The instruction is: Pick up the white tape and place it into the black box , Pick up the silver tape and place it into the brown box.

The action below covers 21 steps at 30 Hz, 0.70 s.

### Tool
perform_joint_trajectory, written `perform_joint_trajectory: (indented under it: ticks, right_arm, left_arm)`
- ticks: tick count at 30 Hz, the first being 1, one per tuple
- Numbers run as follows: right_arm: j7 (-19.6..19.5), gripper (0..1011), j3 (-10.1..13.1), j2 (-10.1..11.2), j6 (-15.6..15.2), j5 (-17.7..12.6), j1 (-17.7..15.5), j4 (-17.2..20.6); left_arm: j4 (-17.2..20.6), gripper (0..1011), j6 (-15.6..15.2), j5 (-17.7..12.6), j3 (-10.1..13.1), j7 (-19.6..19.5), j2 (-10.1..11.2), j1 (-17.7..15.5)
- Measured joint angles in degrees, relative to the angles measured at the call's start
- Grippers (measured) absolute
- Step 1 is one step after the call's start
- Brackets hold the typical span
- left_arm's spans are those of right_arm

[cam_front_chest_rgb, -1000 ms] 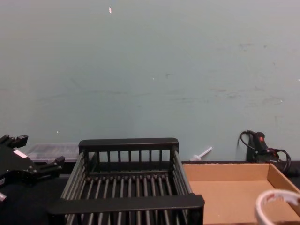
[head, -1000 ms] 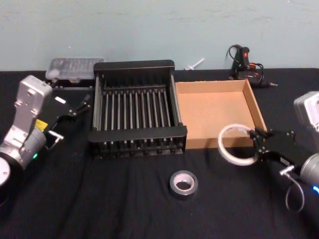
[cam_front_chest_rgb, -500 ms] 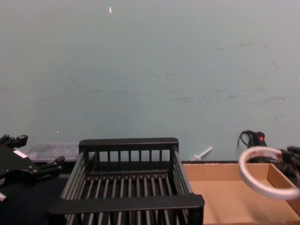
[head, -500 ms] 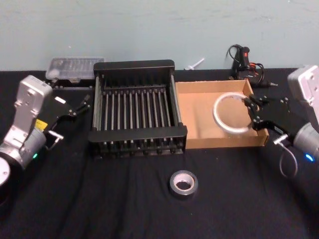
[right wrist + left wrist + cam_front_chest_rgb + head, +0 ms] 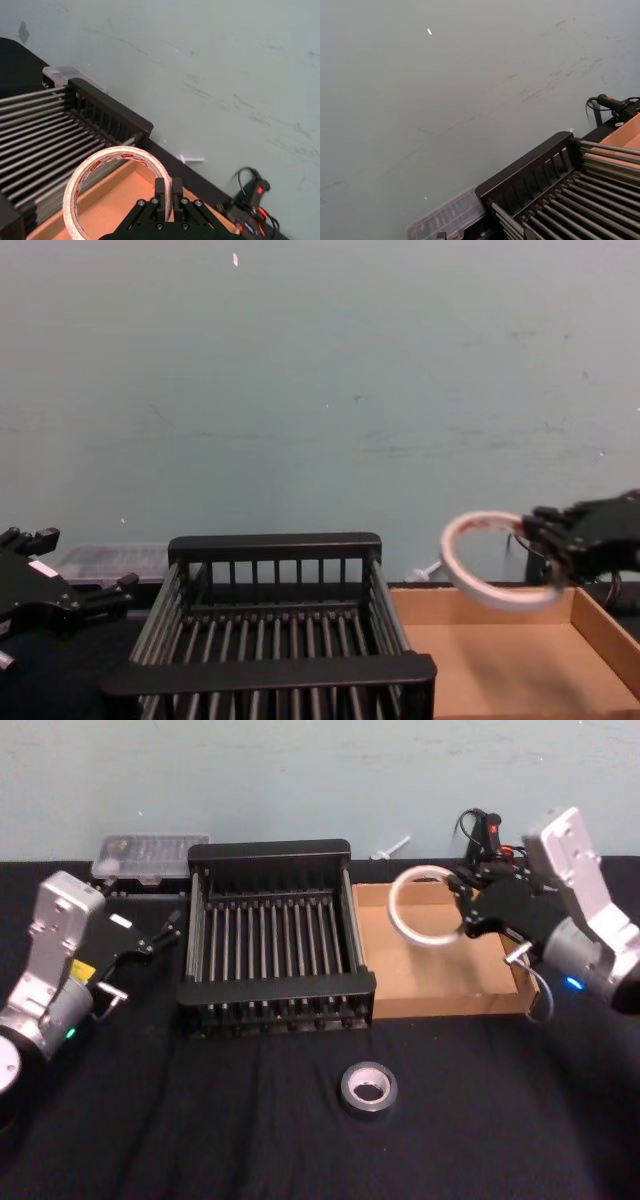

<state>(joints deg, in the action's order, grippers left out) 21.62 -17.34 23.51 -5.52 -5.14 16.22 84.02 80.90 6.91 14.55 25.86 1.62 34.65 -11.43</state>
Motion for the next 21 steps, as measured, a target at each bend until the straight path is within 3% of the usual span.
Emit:
perform_joint_trajectory:
  ticks: [10, 21]
  right_arm:
    - [0.72, 87, -3.73, -4.33, 2.11, 2.29, 7.92, -8.65]
    - [1.66, 86, -7.17, -8.84, 4.58, 3.77, 13.42, -15.61]
  left_arm:
    - [0.00, 1001, 0.00, 0.00, 0.00, 0.00, 0.00, 0.00]
    - [0.00, 1001, 0.00, 0.00, 0.00, 0.00, 0.00, 0.00]
